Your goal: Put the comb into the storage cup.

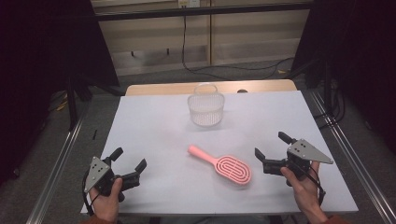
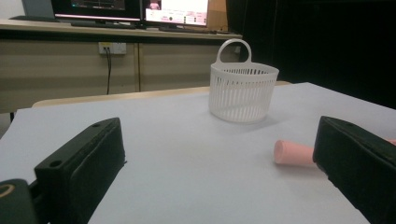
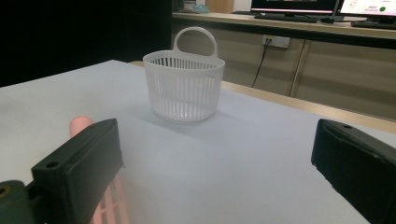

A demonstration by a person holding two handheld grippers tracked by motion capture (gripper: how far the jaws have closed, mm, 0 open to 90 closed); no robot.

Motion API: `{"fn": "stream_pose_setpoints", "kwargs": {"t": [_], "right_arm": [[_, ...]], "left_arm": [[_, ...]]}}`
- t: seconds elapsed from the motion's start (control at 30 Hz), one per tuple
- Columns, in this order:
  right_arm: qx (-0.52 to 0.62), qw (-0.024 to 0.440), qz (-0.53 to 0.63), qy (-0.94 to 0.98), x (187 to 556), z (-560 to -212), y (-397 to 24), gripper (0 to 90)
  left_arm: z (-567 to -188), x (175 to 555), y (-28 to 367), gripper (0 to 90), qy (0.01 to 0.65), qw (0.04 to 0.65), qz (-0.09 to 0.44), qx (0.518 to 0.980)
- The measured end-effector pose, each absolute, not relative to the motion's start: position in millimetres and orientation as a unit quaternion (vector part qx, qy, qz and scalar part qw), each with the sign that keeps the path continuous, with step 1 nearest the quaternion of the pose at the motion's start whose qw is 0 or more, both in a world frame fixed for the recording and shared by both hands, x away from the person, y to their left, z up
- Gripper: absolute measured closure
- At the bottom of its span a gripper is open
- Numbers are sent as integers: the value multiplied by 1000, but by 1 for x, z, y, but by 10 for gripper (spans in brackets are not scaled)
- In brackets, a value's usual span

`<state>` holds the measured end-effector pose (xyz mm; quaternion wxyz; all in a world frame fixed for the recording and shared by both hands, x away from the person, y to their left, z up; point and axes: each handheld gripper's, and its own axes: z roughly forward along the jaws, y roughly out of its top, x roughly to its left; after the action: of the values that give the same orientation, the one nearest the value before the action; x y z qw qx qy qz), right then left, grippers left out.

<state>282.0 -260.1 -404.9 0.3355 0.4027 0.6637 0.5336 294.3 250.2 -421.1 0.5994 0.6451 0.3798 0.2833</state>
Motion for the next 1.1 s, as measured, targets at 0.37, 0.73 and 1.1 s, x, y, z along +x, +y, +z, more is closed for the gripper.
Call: {"fn": "stream_pose_setpoints", "kwargs": {"t": [0.37, 0.73, 1.1], "right_arm": [[389, 304, 534, 686, 300, -395, -251, 14], [380, 270, 535, 705, 315, -388, -233, 29], [398, 207, 519, 727, 325, -396, -226, 8]], "left_arm": [[-421, 297, 246, 23, 372, 600, 278, 651], [-422, 299, 246, 24, 374, 597, 277, 654], [-422, 298, 247, 24, 368, 596, 273, 659]]}}
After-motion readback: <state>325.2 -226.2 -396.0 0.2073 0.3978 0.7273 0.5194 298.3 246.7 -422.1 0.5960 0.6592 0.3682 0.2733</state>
